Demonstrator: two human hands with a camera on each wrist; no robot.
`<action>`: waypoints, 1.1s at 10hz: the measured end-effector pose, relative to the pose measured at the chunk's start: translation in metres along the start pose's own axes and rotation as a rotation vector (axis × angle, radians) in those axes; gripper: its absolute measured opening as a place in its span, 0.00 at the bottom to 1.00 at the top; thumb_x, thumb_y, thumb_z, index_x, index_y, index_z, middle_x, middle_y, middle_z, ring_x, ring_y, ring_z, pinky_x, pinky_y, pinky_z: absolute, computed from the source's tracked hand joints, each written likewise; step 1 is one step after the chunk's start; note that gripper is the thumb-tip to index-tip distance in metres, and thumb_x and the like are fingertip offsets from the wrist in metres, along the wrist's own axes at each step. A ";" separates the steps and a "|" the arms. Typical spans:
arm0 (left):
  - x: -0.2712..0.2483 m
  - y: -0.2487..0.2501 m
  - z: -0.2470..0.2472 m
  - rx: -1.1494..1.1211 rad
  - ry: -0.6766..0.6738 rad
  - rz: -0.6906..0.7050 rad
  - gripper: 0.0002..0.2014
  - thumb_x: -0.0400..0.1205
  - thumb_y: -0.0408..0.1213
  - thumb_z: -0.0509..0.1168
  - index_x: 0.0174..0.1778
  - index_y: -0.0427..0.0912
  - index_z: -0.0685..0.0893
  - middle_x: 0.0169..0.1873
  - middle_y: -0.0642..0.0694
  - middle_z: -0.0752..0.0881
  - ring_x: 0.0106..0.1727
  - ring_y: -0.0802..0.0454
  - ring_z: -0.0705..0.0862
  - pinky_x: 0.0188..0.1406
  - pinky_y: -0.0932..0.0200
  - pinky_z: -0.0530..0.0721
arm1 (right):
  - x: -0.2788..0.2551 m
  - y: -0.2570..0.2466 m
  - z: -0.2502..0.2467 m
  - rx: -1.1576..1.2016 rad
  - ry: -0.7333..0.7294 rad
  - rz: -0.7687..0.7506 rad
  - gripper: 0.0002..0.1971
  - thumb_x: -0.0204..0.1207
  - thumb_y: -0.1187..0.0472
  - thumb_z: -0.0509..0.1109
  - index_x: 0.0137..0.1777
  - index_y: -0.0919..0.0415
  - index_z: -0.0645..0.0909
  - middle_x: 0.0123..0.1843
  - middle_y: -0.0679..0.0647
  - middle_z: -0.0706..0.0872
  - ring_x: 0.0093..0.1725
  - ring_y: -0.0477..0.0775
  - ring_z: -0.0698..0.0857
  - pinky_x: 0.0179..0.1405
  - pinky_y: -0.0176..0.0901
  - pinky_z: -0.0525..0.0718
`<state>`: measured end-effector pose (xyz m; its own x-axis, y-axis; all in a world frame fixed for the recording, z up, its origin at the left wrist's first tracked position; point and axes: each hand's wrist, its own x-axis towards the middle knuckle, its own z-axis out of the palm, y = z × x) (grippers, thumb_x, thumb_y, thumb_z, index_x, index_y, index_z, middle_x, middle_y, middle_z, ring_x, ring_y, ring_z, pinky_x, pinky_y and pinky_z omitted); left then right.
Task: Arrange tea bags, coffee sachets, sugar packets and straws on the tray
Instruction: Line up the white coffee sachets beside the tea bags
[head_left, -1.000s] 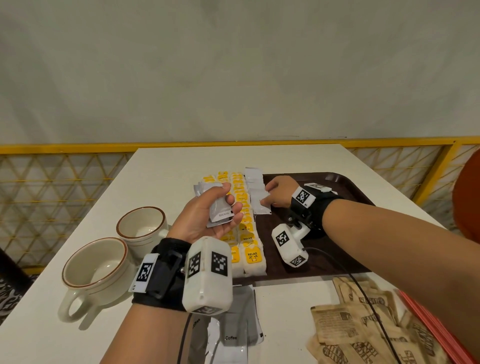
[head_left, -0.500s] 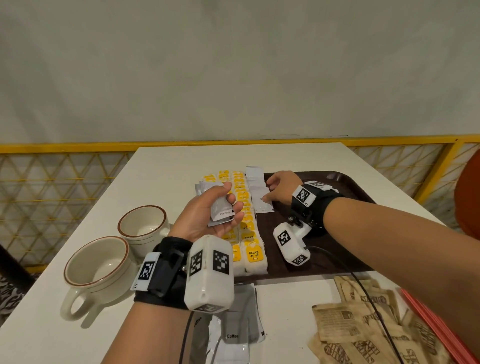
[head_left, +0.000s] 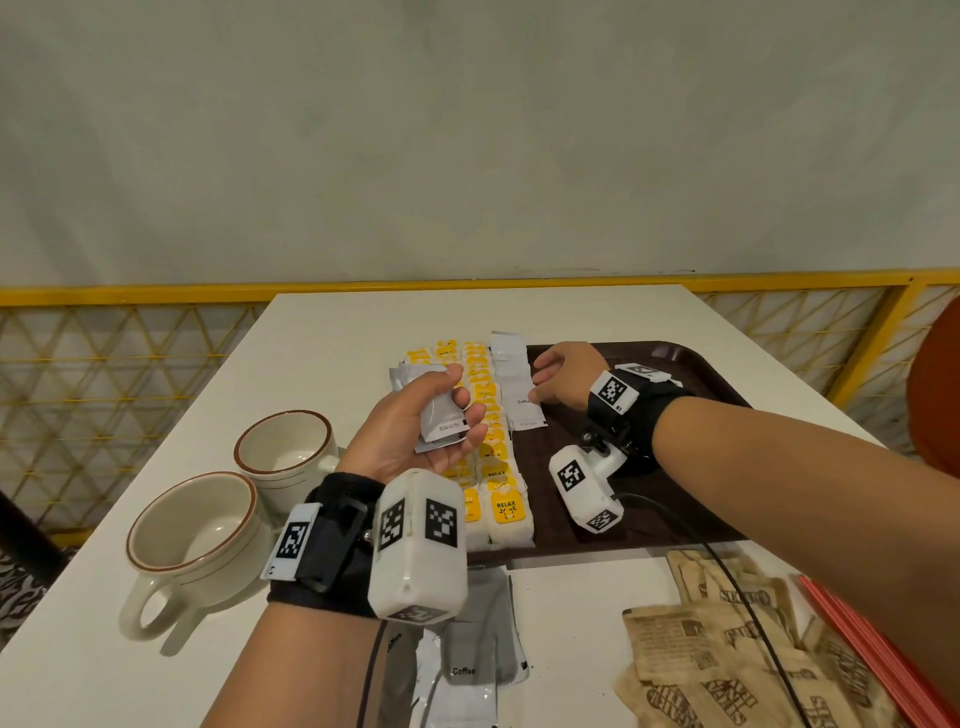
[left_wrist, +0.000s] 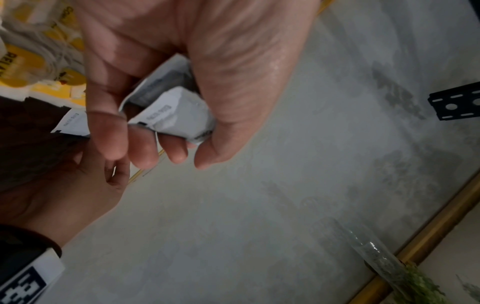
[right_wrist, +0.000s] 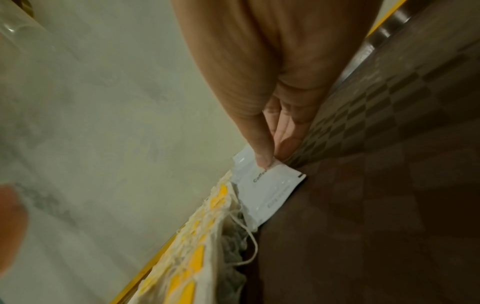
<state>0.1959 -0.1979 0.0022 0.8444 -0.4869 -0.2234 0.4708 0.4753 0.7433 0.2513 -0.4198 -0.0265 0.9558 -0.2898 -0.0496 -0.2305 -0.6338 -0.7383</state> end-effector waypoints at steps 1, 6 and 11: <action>0.000 0.000 0.000 -0.001 -0.006 -0.001 0.03 0.81 0.36 0.66 0.43 0.42 0.80 0.27 0.47 0.81 0.27 0.52 0.84 0.26 0.61 0.85 | 0.000 0.000 0.000 0.031 -0.006 0.018 0.24 0.64 0.69 0.82 0.60 0.63 0.81 0.54 0.57 0.89 0.51 0.54 0.88 0.57 0.48 0.86; -0.002 0.001 0.000 -0.008 -0.022 0.009 0.02 0.80 0.36 0.66 0.45 0.43 0.81 0.27 0.46 0.81 0.28 0.52 0.84 0.25 0.61 0.85 | 0.007 0.001 -0.001 0.098 0.029 0.069 0.20 0.72 0.63 0.78 0.62 0.64 0.79 0.55 0.62 0.86 0.53 0.59 0.88 0.58 0.54 0.87; 0.003 -0.007 0.002 0.034 -0.109 -0.007 0.30 0.63 0.66 0.61 0.44 0.42 0.80 0.31 0.46 0.85 0.31 0.52 0.88 0.26 0.63 0.87 | -0.054 -0.086 -0.026 0.198 -0.316 -0.355 0.13 0.78 0.59 0.72 0.61 0.53 0.83 0.62 0.51 0.87 0.60 0.47 0.84 0.52 0.38 0.80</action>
<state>0.1946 -0.2040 -0.0026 0.8077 -0.5675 -0.1601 0.4656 0.4472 0.7636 0.2153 -0.3682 0.0575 0.9845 0.1687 0.0486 0.1275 -0.4971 -0.8583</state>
